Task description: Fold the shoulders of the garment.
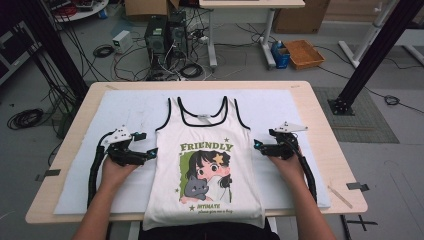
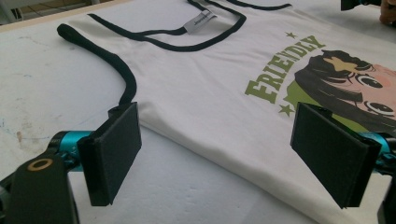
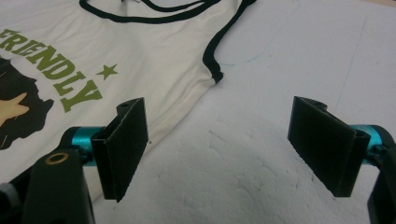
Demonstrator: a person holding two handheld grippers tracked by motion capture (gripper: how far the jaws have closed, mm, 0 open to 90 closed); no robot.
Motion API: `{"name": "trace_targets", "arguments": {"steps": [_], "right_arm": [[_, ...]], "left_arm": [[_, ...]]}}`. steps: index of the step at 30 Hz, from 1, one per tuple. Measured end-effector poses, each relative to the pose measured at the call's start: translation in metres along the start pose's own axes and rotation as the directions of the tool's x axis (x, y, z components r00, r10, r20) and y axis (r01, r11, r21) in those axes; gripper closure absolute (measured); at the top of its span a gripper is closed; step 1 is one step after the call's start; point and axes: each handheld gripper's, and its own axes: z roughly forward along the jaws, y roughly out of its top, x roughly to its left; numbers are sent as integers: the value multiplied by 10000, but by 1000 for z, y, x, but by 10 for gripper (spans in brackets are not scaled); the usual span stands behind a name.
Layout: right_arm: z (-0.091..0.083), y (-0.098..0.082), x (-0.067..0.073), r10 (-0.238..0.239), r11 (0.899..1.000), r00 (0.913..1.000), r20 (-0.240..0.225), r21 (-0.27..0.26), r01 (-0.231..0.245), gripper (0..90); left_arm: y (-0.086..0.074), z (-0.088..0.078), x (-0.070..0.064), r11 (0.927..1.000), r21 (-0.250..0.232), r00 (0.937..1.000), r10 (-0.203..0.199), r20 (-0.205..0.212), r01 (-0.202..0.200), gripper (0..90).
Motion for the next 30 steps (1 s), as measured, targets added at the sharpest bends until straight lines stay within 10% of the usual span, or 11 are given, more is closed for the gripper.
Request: {"name": "trace_targets", "arguments": {"steps": [30], "right_arm": [[0, 0, -1, 140, 9999, 9999, -21, 3, -140, 205]], "left_arm": [[0, 0, 3, 9993, -61, 9992, -380, -125, 380, 163]]}}
